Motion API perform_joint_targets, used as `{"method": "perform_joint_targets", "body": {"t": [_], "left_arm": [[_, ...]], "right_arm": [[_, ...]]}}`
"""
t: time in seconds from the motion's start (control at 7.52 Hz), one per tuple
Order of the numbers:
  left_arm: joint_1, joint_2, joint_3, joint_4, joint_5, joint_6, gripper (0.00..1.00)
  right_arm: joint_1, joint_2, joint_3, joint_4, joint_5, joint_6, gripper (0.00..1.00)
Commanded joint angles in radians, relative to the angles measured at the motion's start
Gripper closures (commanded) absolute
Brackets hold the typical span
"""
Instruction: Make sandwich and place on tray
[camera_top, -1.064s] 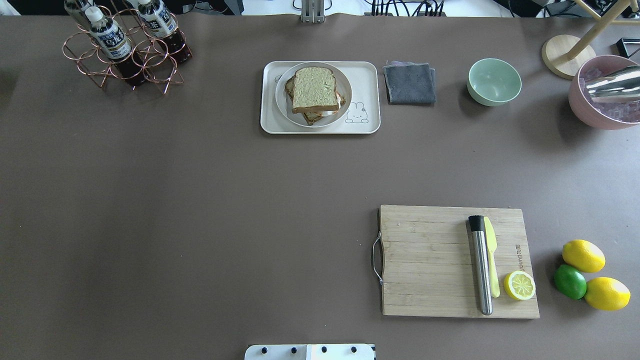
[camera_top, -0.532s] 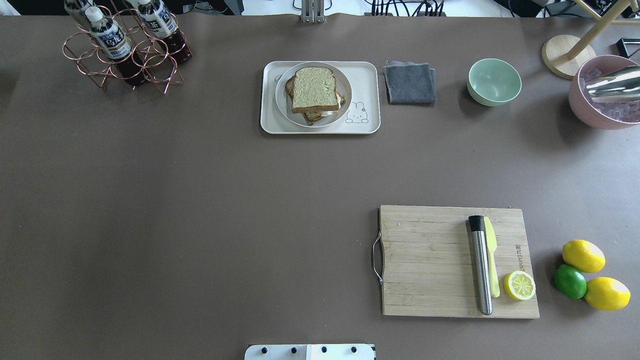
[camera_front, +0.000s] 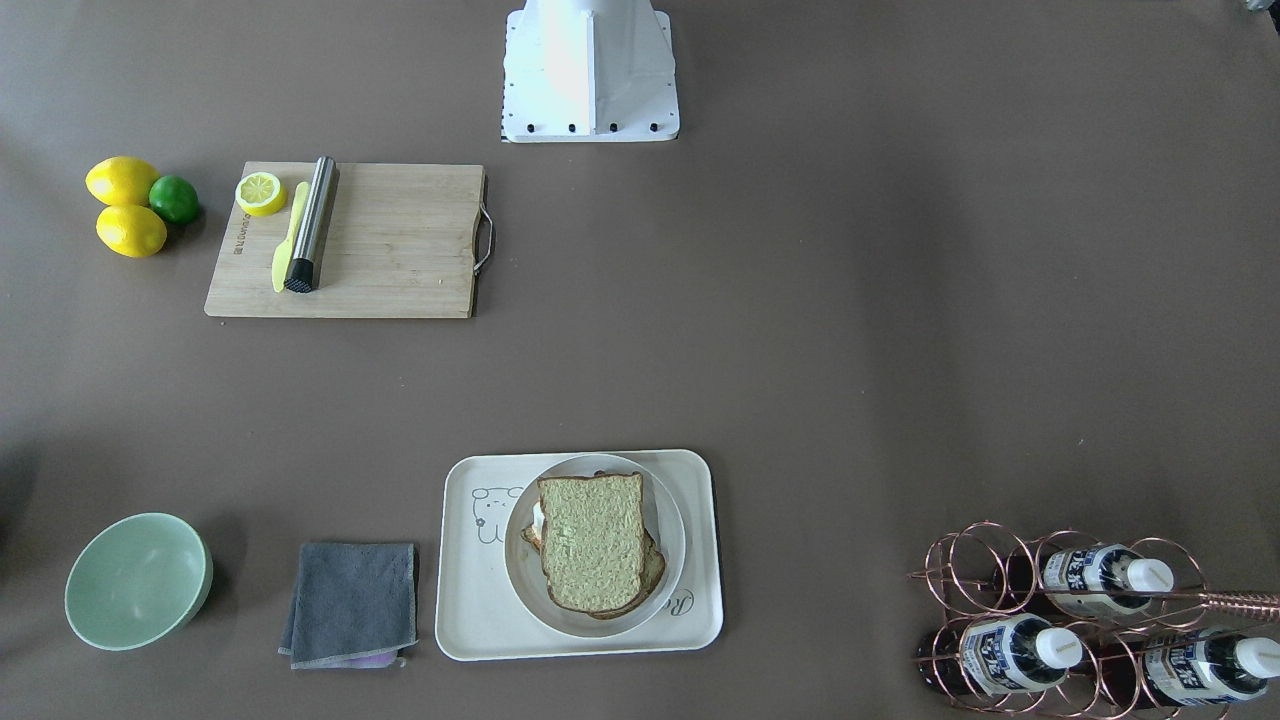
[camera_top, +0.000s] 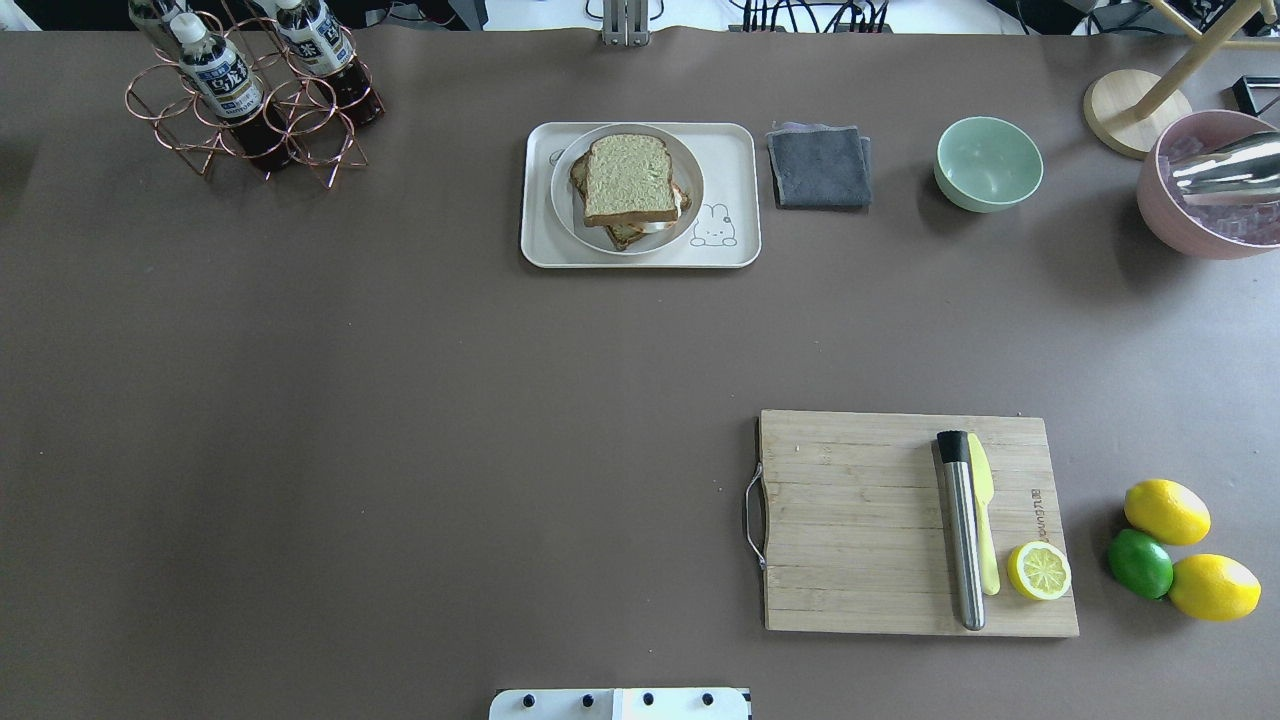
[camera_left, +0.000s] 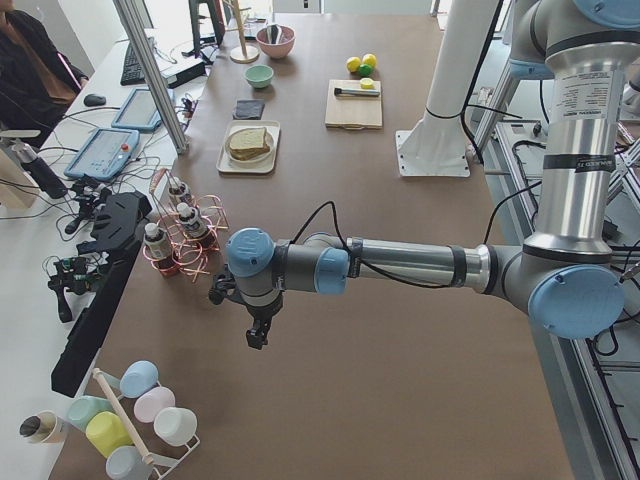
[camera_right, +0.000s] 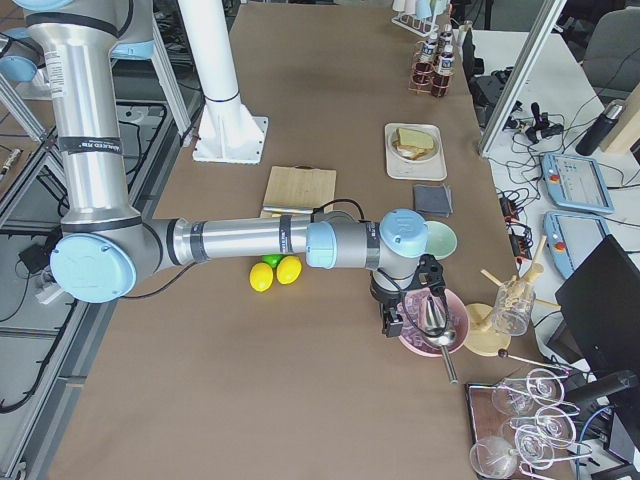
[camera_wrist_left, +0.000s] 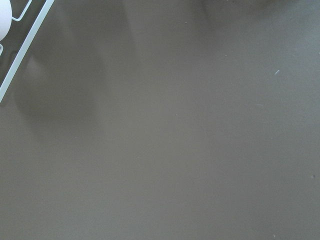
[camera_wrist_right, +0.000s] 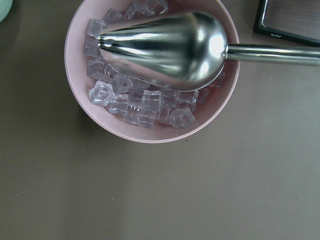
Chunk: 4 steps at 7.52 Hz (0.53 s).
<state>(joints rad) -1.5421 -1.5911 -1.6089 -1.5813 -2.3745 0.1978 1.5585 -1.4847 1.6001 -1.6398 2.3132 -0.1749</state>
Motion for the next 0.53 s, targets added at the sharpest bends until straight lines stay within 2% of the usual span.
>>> {"method": "perform_joint_targets", "body": {"t": [0.0,0.4], "left_arm": [[0.000,0.000,0.000,0.000,-0.002,0.000,0.02],[0.000,-0.001,-0.002,0.000,-0.002,0.000,0.02]], "right_arm": [[0.000,-0.003,0.000,0.000,0.000,0.000,0.00],[0.000,-0.005,-0.005,0.000,0.000,0.000,0.00]]}}
